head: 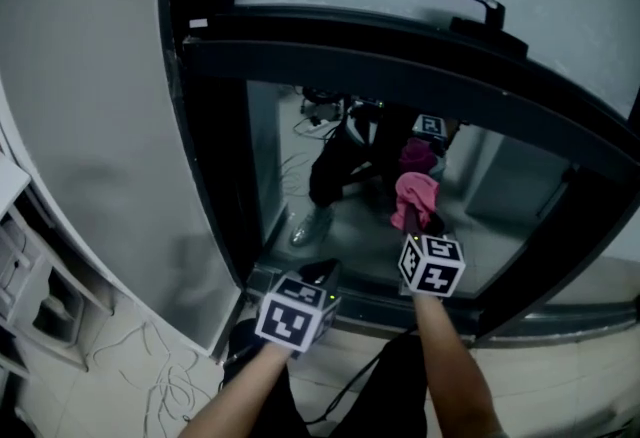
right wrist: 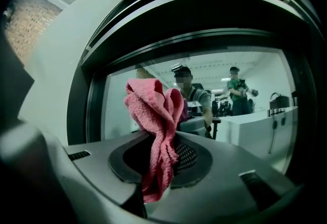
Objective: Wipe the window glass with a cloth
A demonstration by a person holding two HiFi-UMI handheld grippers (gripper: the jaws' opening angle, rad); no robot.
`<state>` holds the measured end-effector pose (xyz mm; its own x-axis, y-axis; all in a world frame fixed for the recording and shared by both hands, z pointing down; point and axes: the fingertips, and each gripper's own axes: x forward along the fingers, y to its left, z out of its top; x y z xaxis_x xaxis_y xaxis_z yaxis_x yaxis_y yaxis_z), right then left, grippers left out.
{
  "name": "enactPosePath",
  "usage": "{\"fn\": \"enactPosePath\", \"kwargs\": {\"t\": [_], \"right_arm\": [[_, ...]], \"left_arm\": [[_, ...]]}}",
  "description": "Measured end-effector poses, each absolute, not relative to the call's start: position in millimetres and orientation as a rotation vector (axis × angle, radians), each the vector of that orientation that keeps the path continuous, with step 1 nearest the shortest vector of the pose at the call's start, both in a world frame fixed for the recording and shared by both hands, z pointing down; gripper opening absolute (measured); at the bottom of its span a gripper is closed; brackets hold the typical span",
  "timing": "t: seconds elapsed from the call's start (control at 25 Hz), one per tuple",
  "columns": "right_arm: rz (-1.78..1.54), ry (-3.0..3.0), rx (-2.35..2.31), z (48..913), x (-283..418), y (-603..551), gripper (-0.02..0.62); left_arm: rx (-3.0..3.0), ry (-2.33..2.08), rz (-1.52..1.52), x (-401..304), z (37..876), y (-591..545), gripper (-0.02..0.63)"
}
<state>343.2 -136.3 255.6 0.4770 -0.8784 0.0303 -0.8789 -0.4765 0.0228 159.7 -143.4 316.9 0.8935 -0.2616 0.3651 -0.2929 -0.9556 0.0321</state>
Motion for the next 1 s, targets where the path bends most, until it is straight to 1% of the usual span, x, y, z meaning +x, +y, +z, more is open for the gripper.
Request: {"fn": "enactPosePath", "kwargs": {"t": [0.48, 1.0], "right_arm": [[0.049, -1.326, 2.816, 261, 434, -21, 0.061], [0.092, -1.056, 2.947, 271, 519, 88, 0.061]], "left_arm": [[3.023, -0.177, 0.570, 239, 322, -67, 0.006], [3.040, 0.035, 0.621, 303, 337, 3, 0.006]]}}
